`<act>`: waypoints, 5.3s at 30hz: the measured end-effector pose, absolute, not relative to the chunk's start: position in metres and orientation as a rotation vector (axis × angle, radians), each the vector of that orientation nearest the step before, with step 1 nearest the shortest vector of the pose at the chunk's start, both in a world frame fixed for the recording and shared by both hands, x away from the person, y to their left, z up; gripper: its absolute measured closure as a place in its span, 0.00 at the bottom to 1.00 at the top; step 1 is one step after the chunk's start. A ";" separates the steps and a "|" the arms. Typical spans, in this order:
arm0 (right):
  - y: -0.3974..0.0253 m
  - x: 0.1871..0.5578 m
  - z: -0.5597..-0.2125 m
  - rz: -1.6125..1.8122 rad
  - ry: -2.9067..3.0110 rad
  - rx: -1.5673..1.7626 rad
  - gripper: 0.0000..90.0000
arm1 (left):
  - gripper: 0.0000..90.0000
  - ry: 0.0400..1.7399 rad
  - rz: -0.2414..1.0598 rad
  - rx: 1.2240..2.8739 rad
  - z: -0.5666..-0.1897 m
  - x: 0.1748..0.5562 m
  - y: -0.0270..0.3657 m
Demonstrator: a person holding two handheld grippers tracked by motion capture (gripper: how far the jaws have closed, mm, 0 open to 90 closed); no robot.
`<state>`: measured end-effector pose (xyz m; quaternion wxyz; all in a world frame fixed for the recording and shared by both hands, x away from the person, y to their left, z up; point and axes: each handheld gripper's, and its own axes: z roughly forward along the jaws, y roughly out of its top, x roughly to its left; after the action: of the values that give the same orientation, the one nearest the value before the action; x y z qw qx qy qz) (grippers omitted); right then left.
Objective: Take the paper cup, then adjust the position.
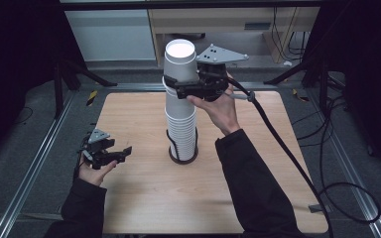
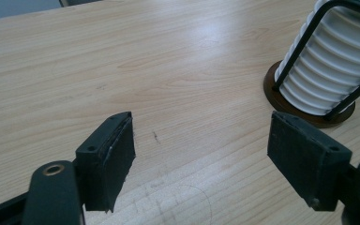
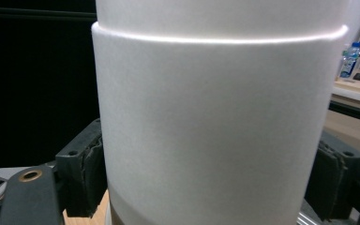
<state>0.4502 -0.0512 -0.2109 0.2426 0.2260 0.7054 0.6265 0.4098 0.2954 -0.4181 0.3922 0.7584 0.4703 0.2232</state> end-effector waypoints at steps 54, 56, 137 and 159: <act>-0.168 0.379 -0.350 1.220 2.586 0.338 0.18 | 0.28 0.884 0.381 2.102 -0.416 0.392 0.248; -0.166 0.379 -0.355 1.196 2.613 0.329 0.18 | 0.28 0.868 0.374 2.105 -0.416 0.390 0.245; -0.094 0.389 -0.400 1.063 2.934 -0.005 0.18 | 0.18 0.374 0.080 2.155 -0.382 0.363 0.138; -0.089 0.386 -0.406 1.066 2.963 -0.040 0.18 | 0.18 0.305 0.015 2.236 -0.389 0.370 0.105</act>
<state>0.3856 -0.0888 -0.4057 -0.0037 -0.0126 0.9408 0.3387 0.3697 0.1050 -0.3895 0.4281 0.8954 0.1221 0.0061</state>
